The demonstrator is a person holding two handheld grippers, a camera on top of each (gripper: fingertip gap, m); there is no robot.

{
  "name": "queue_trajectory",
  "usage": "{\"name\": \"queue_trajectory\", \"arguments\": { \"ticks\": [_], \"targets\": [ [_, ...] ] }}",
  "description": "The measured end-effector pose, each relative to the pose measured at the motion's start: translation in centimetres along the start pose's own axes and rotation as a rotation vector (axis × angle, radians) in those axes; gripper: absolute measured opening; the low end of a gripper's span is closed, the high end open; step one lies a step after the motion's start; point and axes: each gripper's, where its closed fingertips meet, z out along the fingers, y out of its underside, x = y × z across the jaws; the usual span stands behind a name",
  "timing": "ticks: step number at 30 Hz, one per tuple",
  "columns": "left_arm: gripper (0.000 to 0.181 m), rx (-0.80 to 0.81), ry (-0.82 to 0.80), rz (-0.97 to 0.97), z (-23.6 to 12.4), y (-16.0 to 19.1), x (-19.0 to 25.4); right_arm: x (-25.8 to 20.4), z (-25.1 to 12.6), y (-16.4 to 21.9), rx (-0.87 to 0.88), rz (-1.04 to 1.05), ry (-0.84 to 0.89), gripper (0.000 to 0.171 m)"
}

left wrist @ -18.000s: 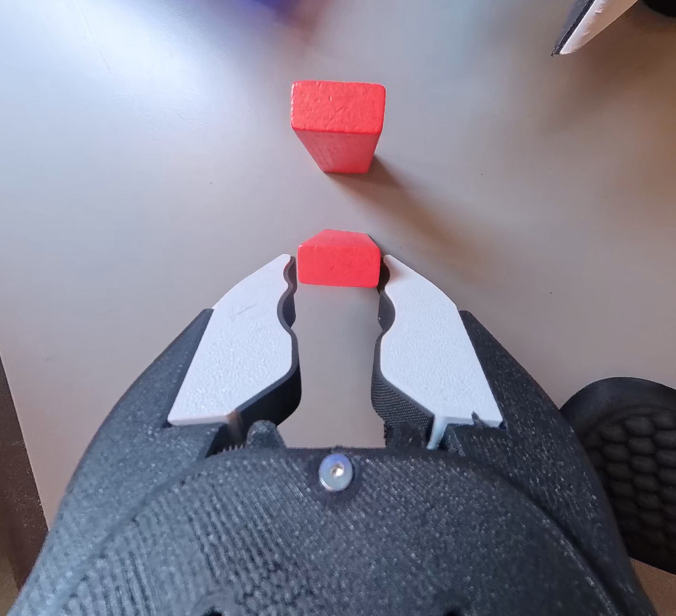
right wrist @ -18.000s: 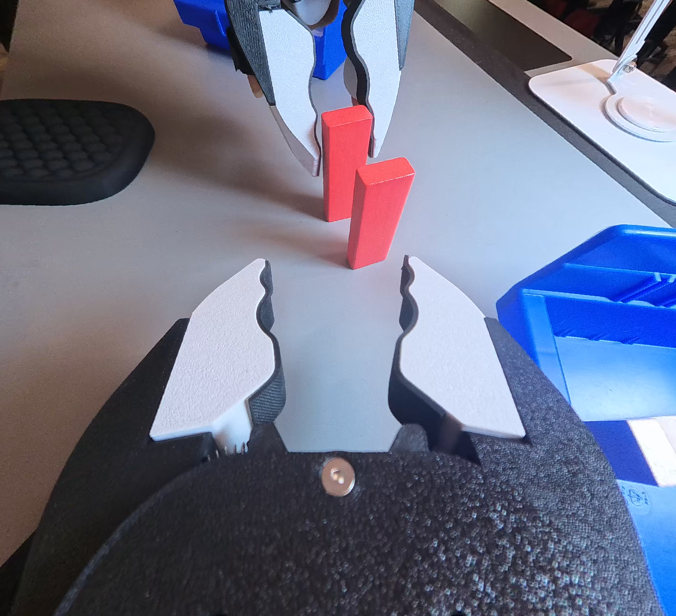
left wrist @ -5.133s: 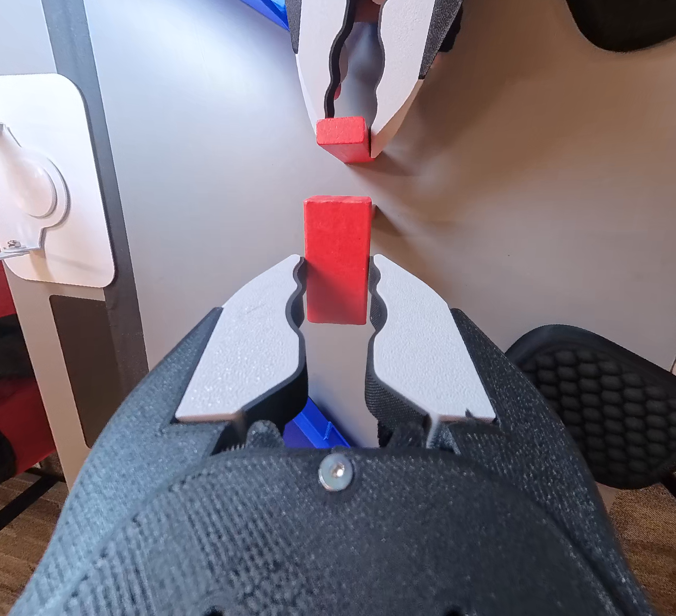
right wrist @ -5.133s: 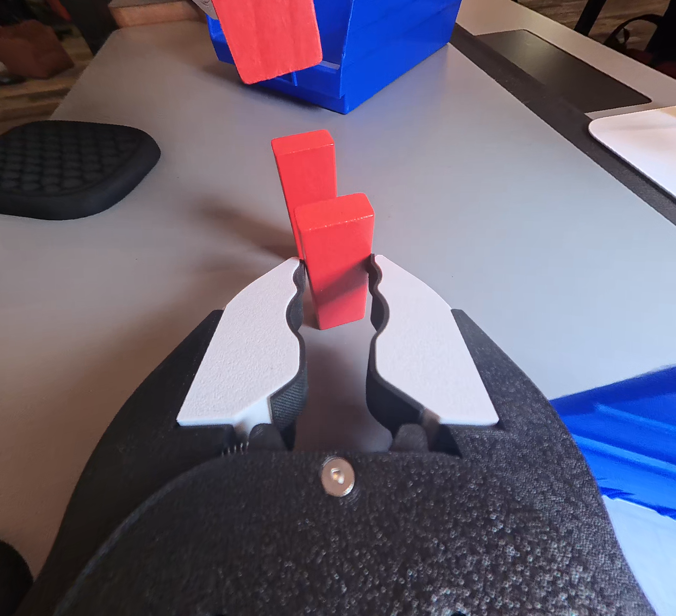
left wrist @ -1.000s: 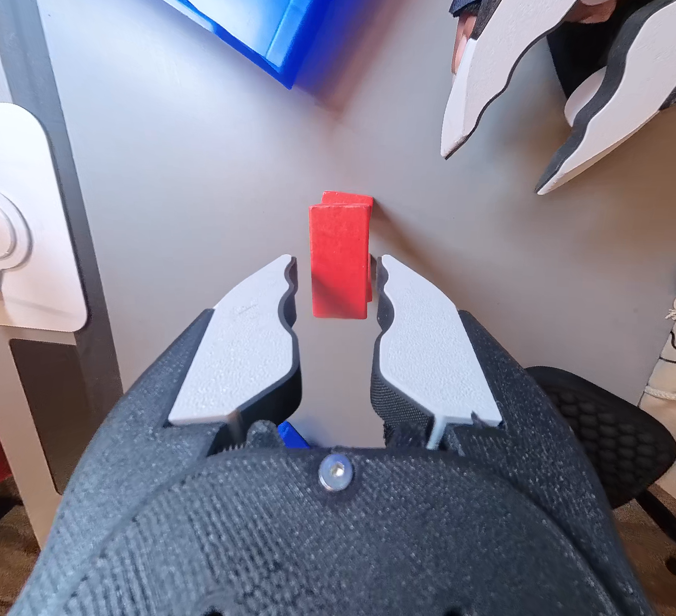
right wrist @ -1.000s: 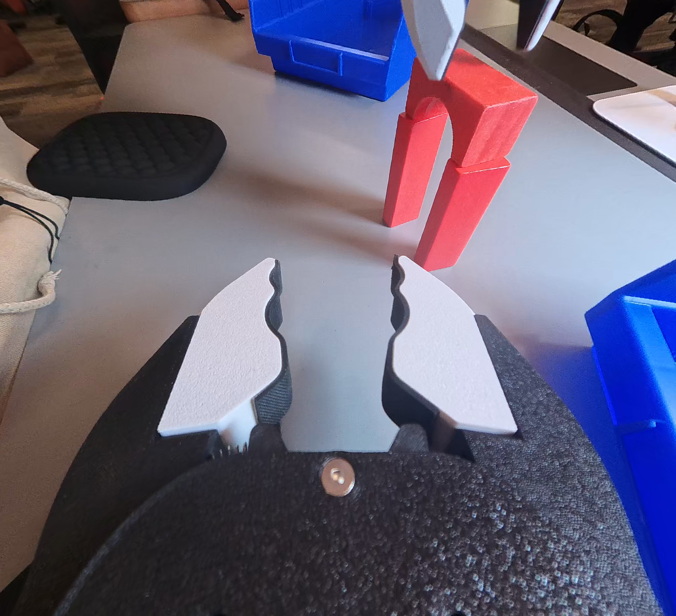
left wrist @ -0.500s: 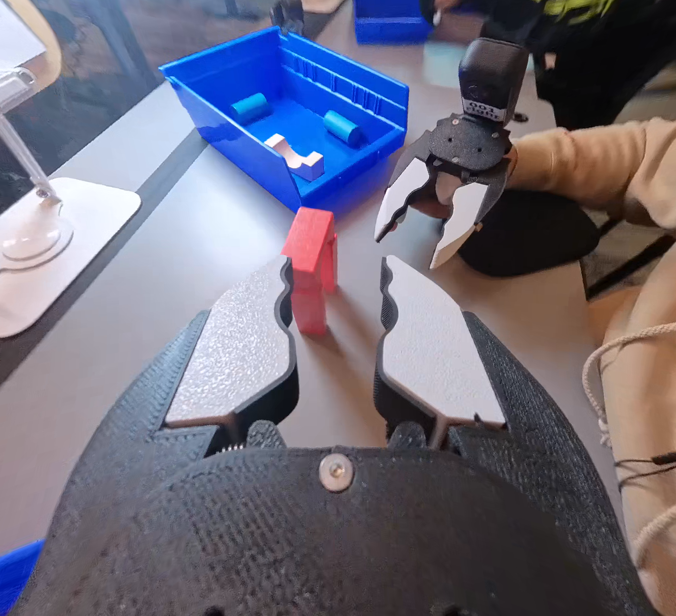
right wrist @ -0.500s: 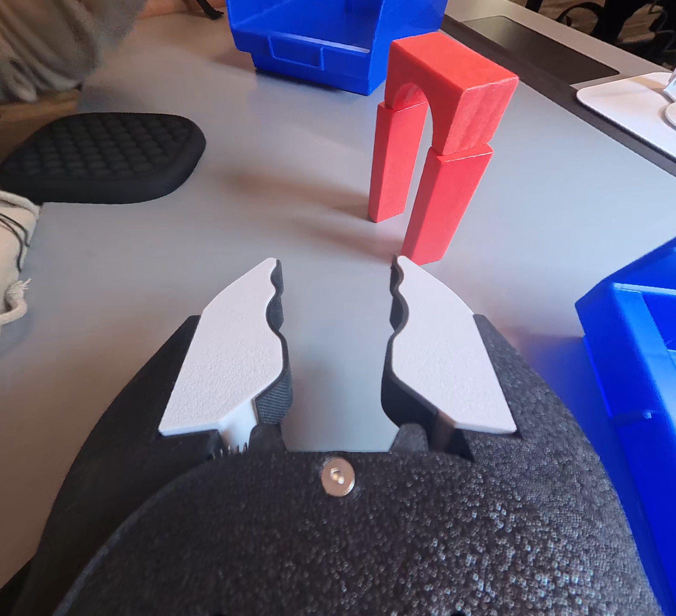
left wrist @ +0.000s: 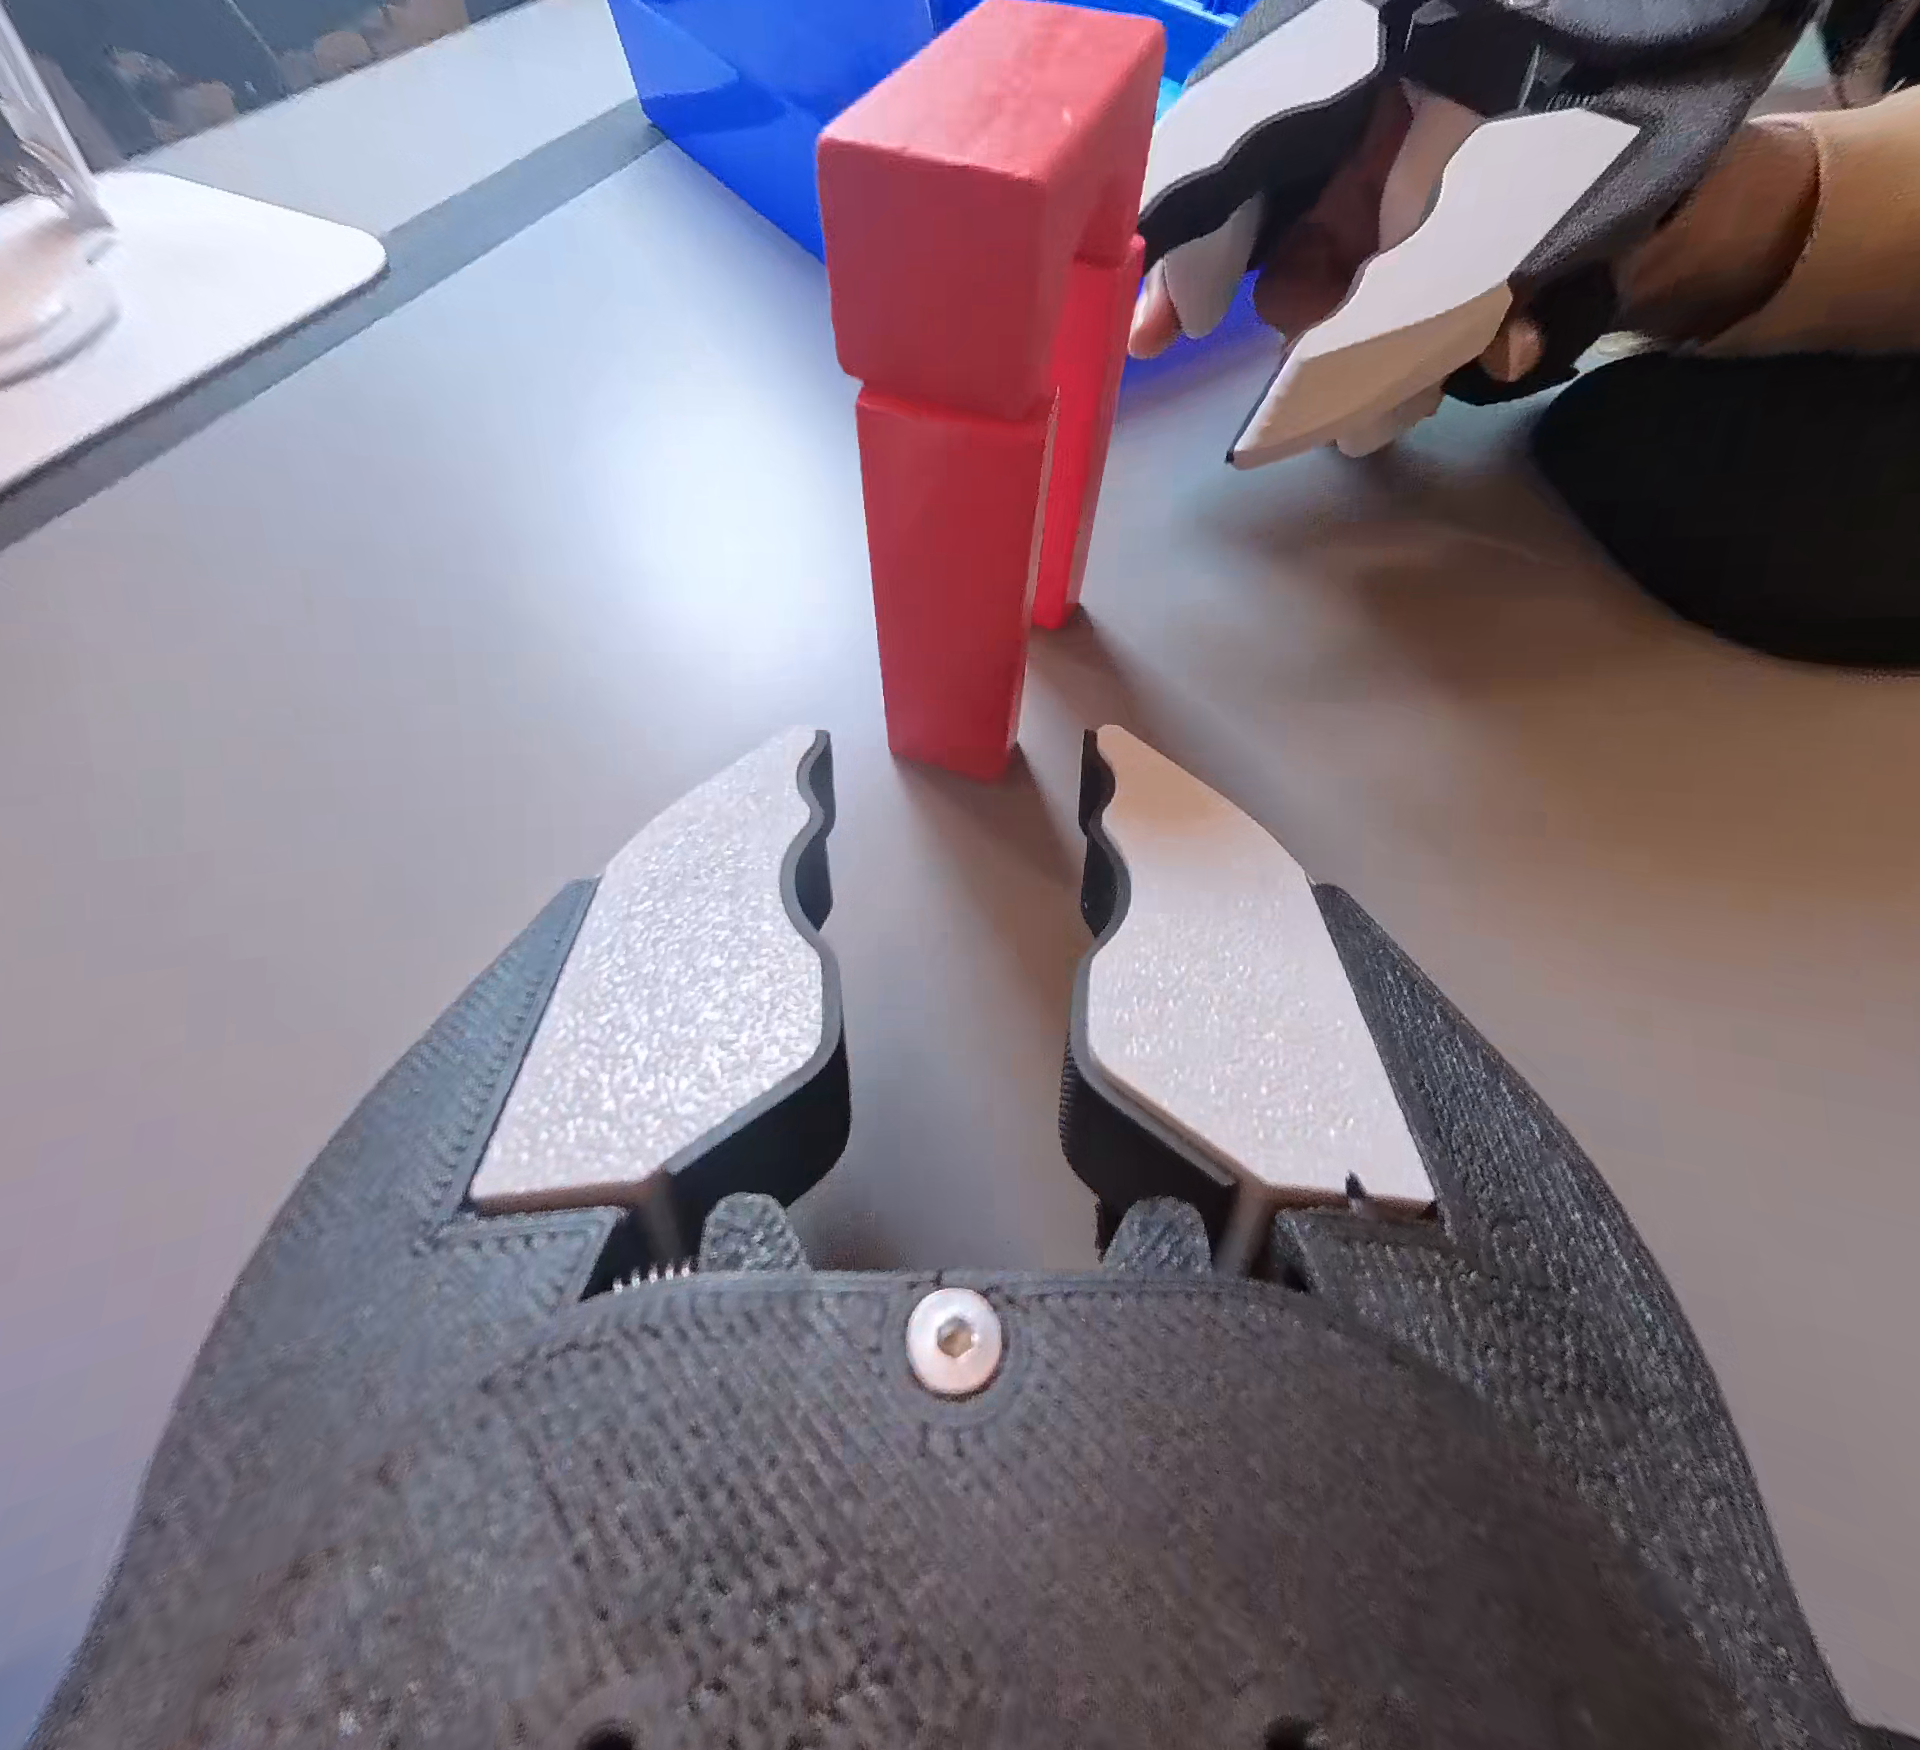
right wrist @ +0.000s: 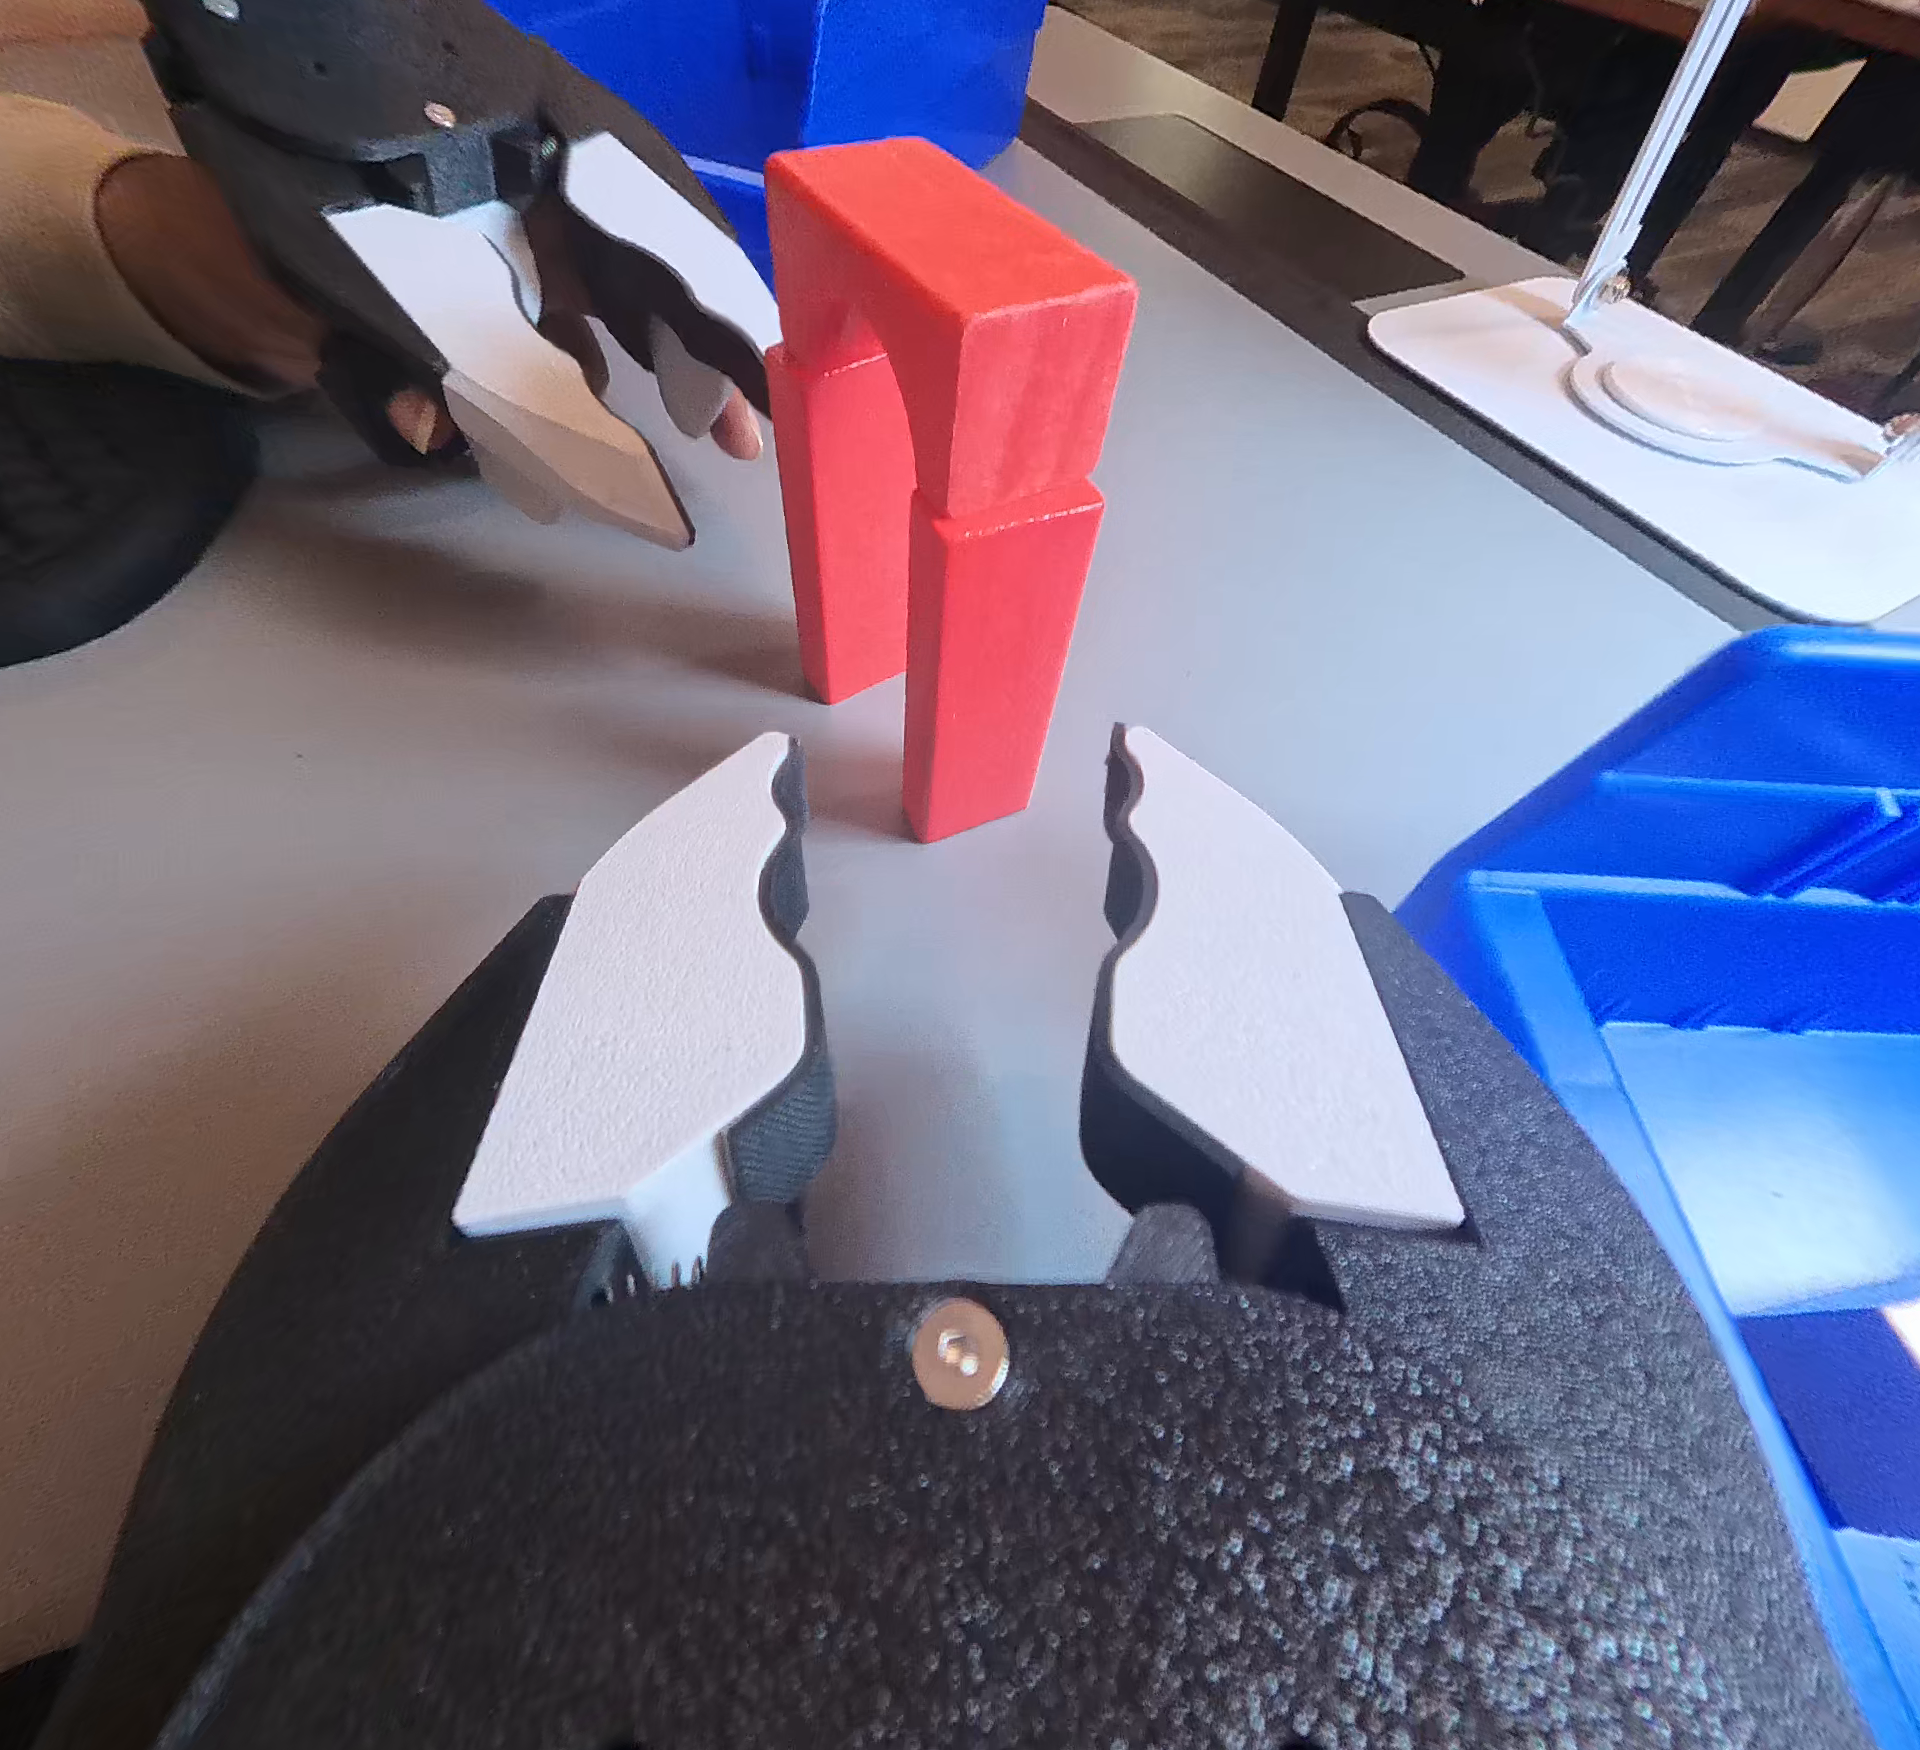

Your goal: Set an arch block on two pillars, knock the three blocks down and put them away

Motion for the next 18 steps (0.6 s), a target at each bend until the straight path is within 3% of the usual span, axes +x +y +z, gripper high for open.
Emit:
{"name": "queue_trajectory", "arguments": {
  "ticks": [3, 7, 13, 18],
  "targets": [
    [0.046, 0.014, -0.032, 0.029, -0.3, -0.1, 0.0, -0.2, -0.3, 0.1, 0.004, 0.021, 0.000, 0.059],
    [0.049, 0.016, -0.067, 0.020, -0.6, 0.1, -0.3, -0.6, -0.5, 0.2, -0.019, 0.045, 0.020, 0.076],
    [0.054, 0.048, -0.111, 0.004, -2.2, 0.2, -1.0, -0.8, -0.3, -1.3, -0.061, 0.048, 0.195, 0.086],
    [0.054, 0.144, -0.206, 0.037, -6.3, -1.4, -2.8, -1.6, 4.5, -2.6, -0.085, 0.108, 0.349, 0.090]
  ]
}}
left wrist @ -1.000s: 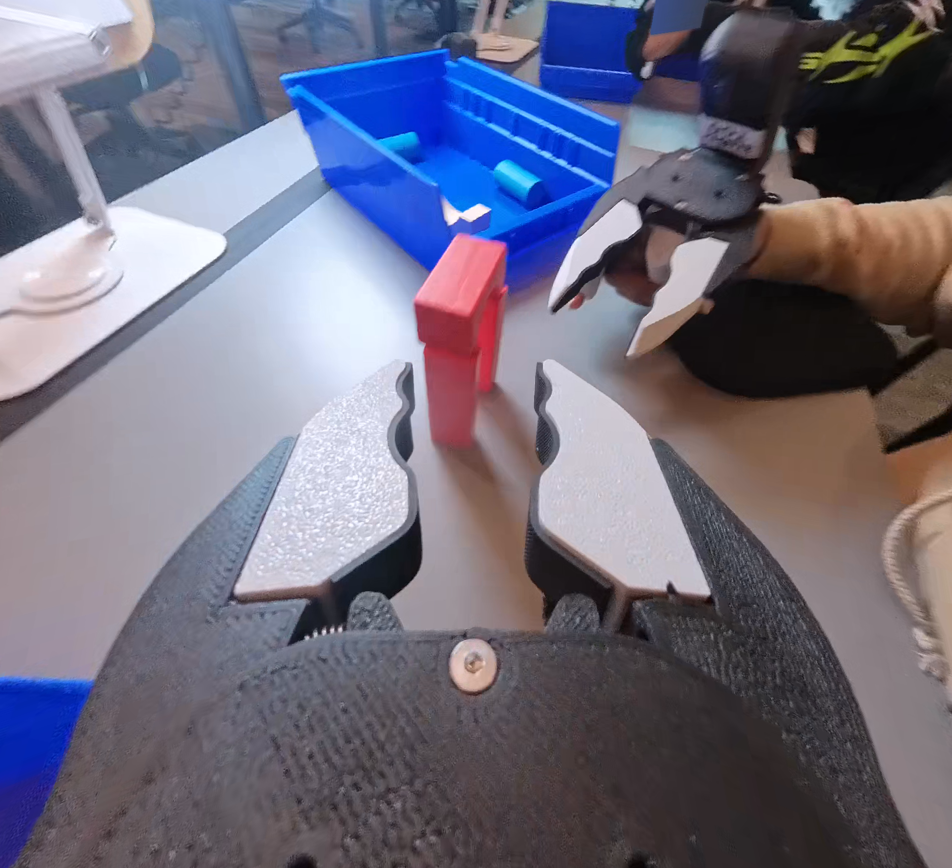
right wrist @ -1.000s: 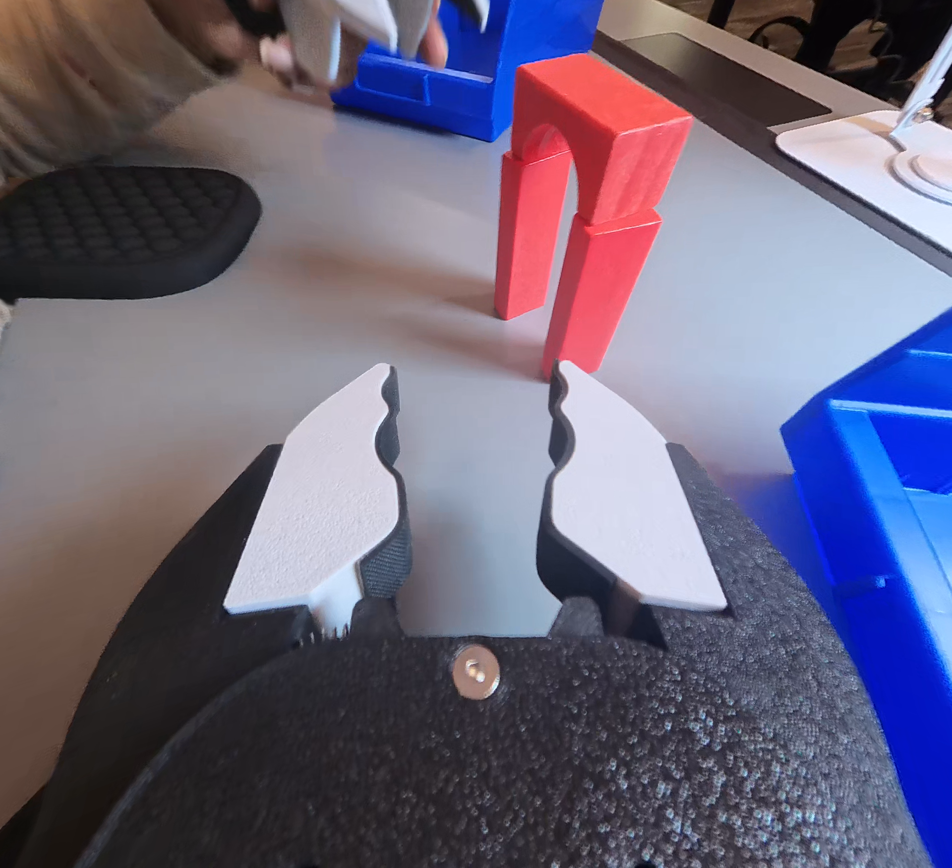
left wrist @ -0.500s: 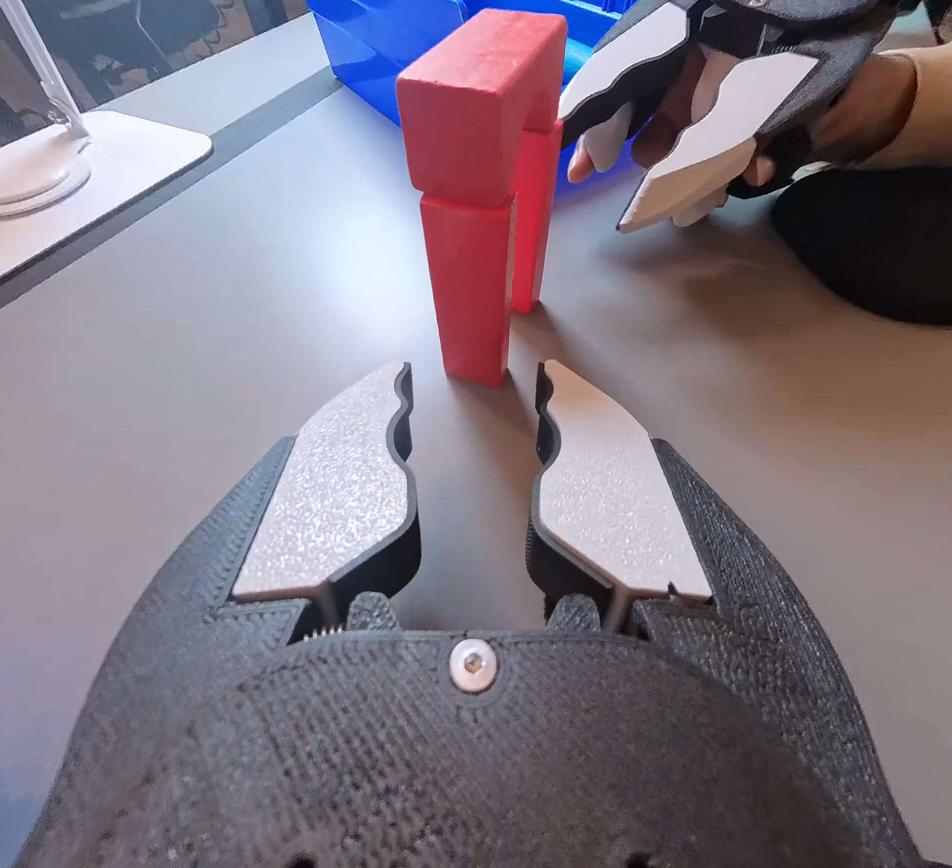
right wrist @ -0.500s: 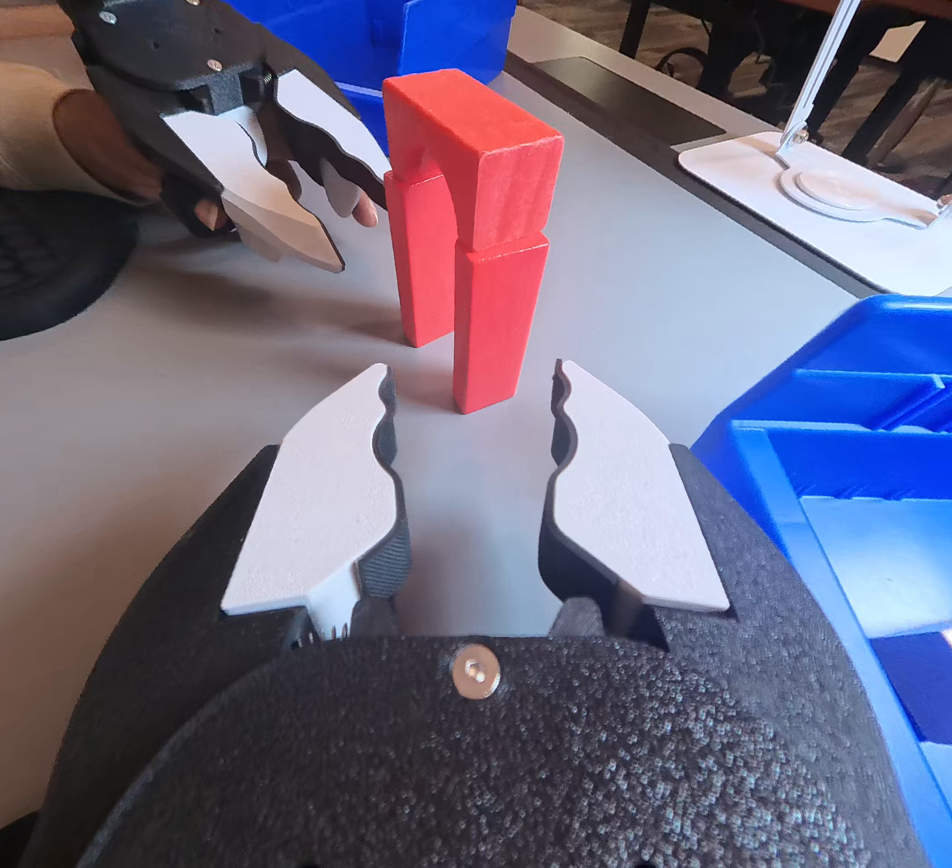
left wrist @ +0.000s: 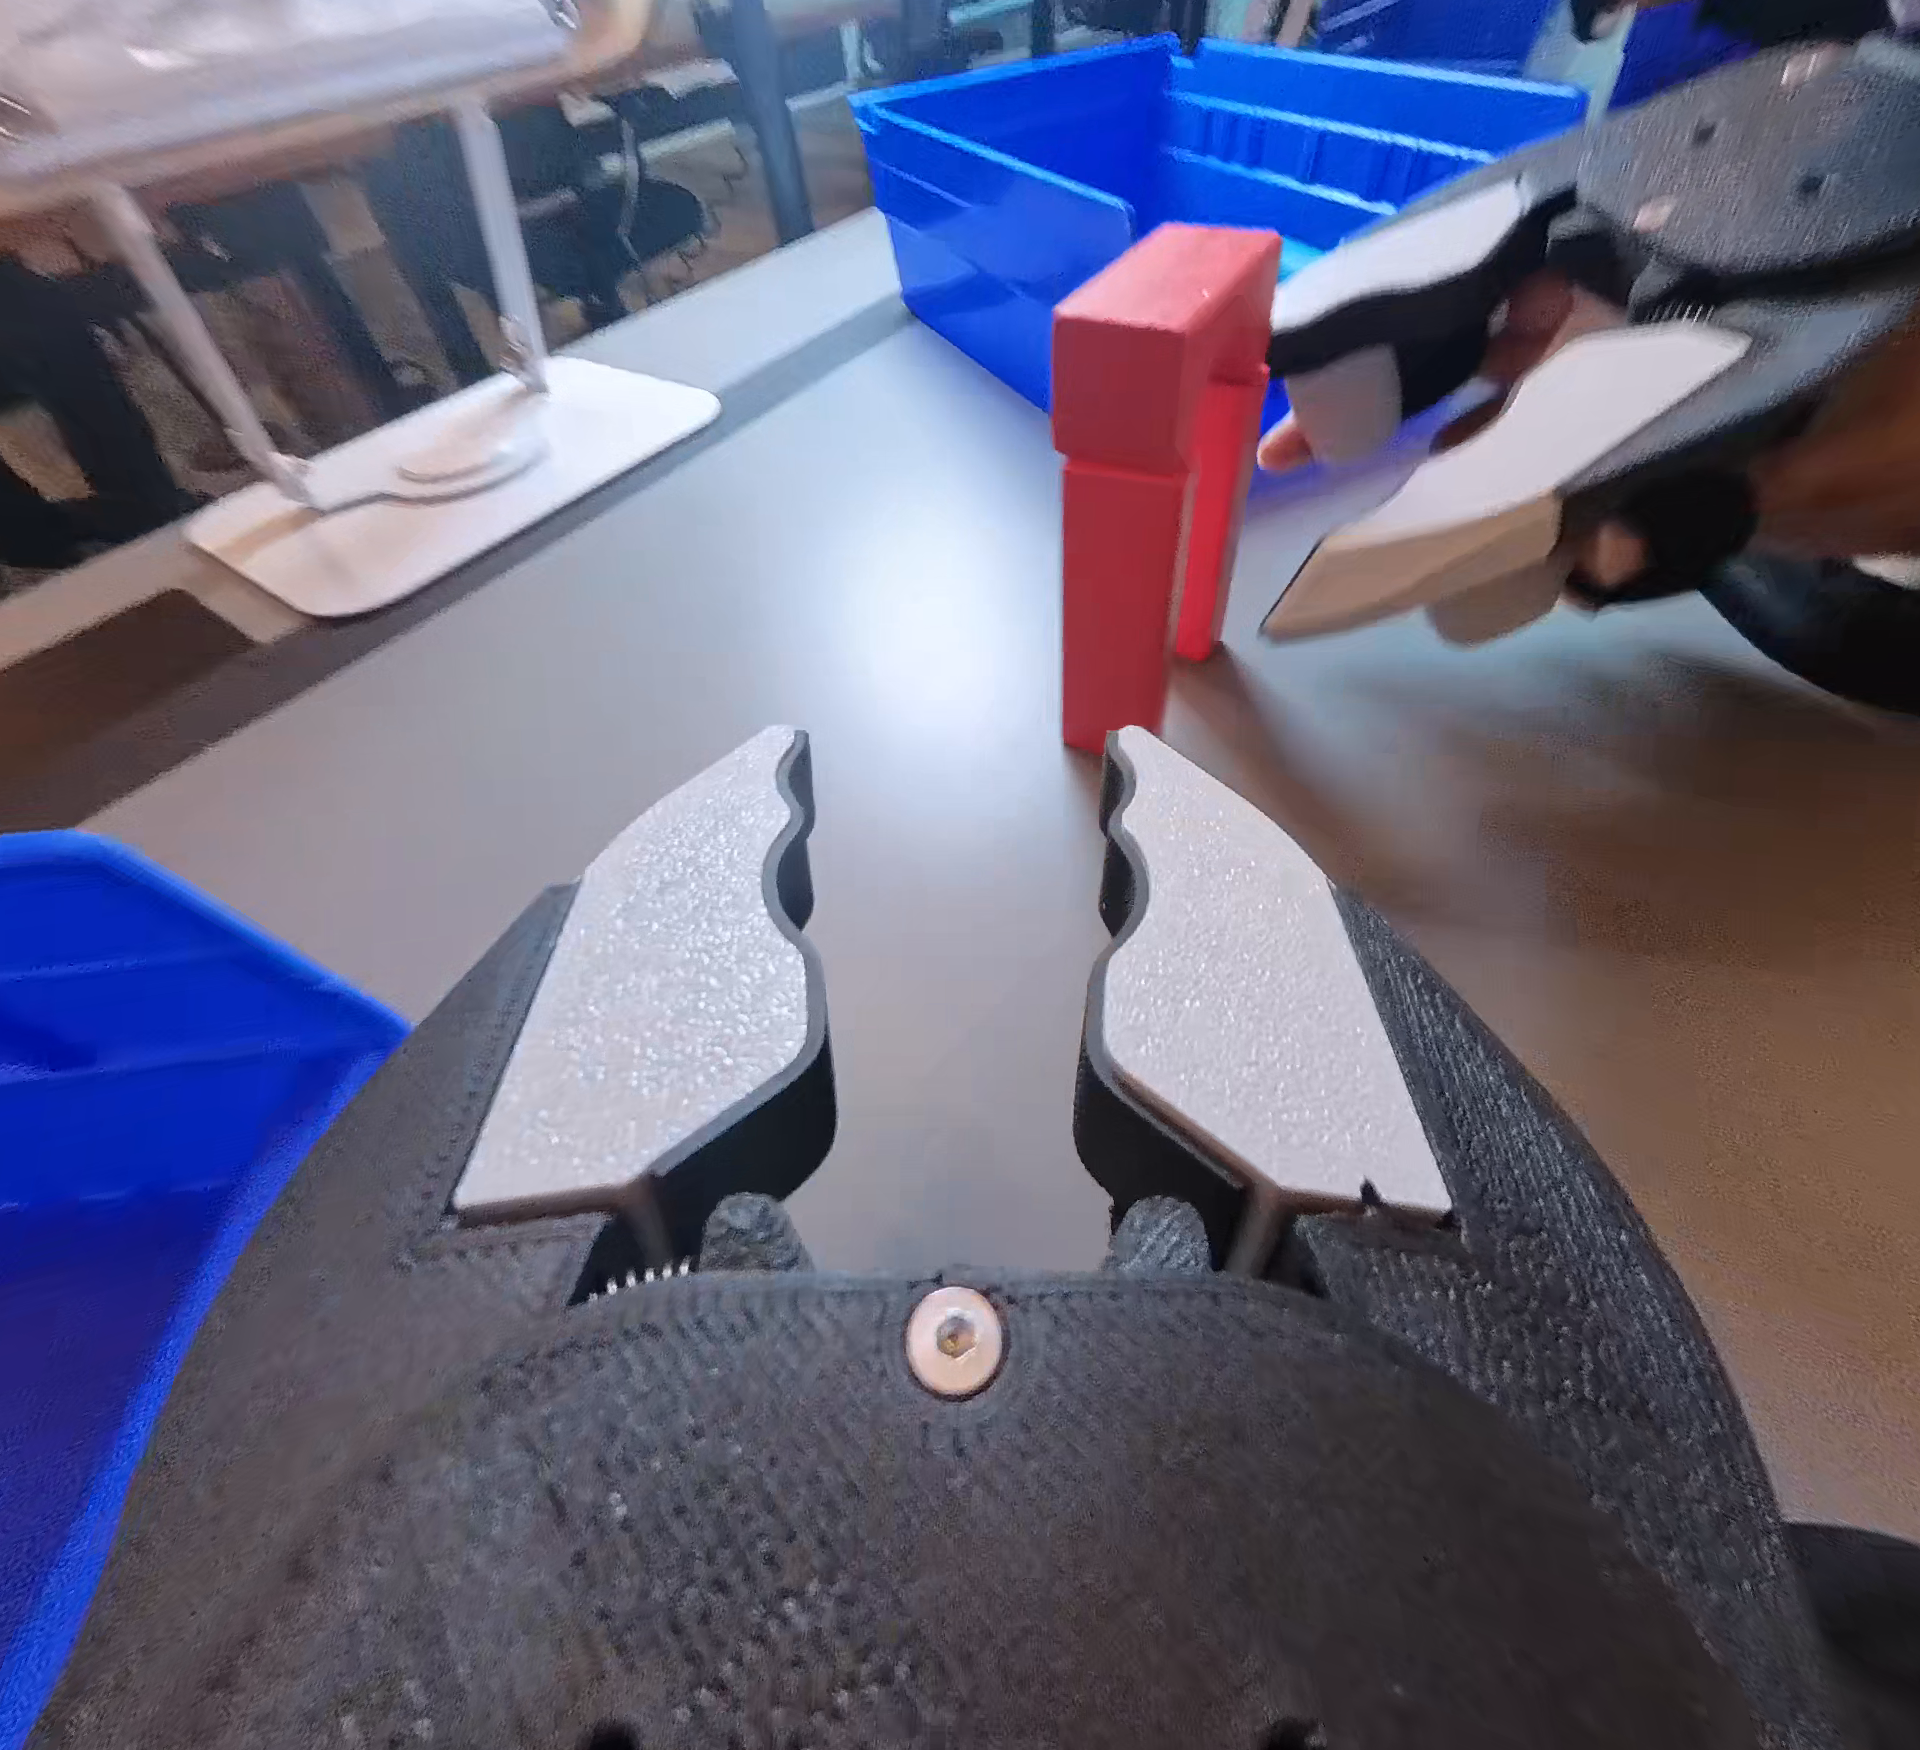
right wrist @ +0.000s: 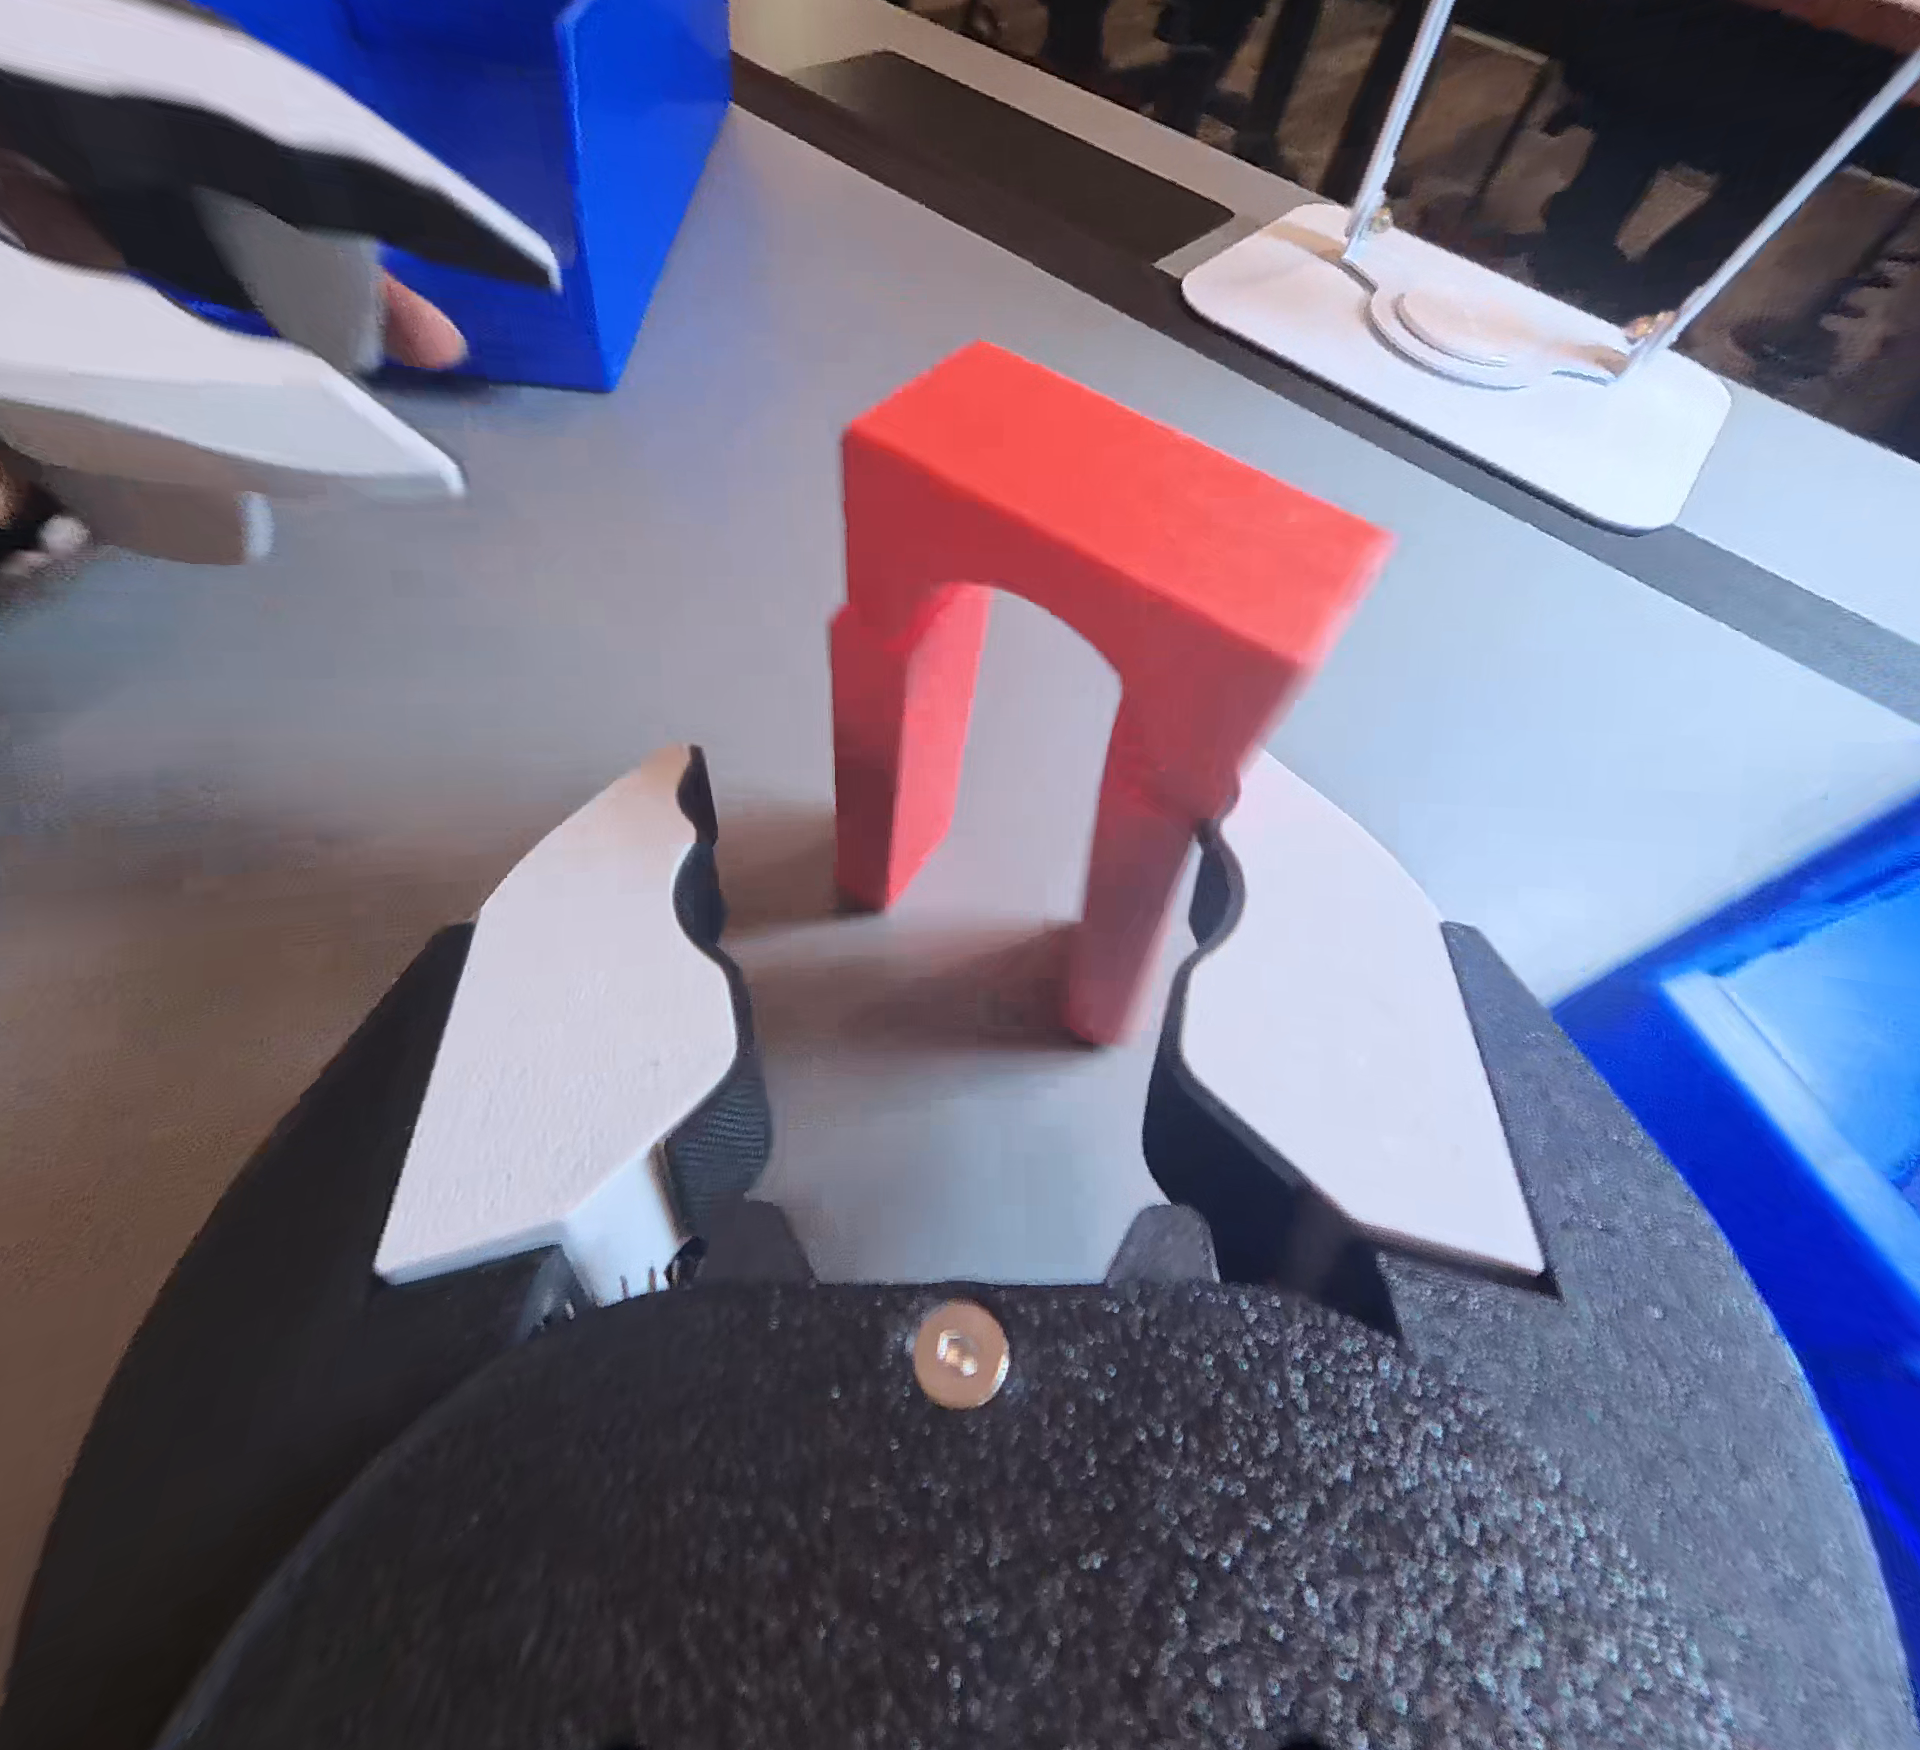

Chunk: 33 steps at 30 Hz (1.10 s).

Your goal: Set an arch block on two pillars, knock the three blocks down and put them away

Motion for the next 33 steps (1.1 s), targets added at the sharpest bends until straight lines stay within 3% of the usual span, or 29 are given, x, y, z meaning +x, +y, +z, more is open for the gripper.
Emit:
{"name": "queue_trajectory", "arguments": {
  "ticks": [2, 5, 7, 8, 16, 29, 33],
  "targets": [
    [0.052, 0.054, -0.060, 0.006, -1.6, -1.0, -1.6, -1.4, 2.3, -0.3, -0.029, -0.053, 0.051, 0.079],
    [0.049, 0.118, -0.133, 0.004, -3.7, -2.0, -3.9, -3.0, 4.7, -0.7, -0.042, -0.231, 0.068, 0.048],
    [0.047, 0.146, -0.187, 0.019, -4.7, -2.6, -5.4, -3.1, 5.3, -0.7, -0.027, -0.338, 0.097, 0.018],
    [0.047, 0.152, -0.203, 0.022, -5.0, -2.8, -5.9, -3.3, 5.1, -1.0, -0.001, -0.367, 0.095, 0.016],
    [0.046, 0.082, -0.214, 0.046, -4.0, -0.7, -6.4, -4.4, 2.9, -0.5, 0.036, -0.402, 0.001, 0.025],
    [0.042, -0.040, -0.136, 0.075, -1.9, 2.3, -4.6, -3.7, 4.1, 1.6, -0.068, -0.285, -0.078, 0.026],
    [0.043, -0.064, -0.110, 0.111, -1.4, 2.6, -3.6, -3.0, 4.4, 2.0, -0.100, -0.228, -0.090, 0.037]
  ]
}}
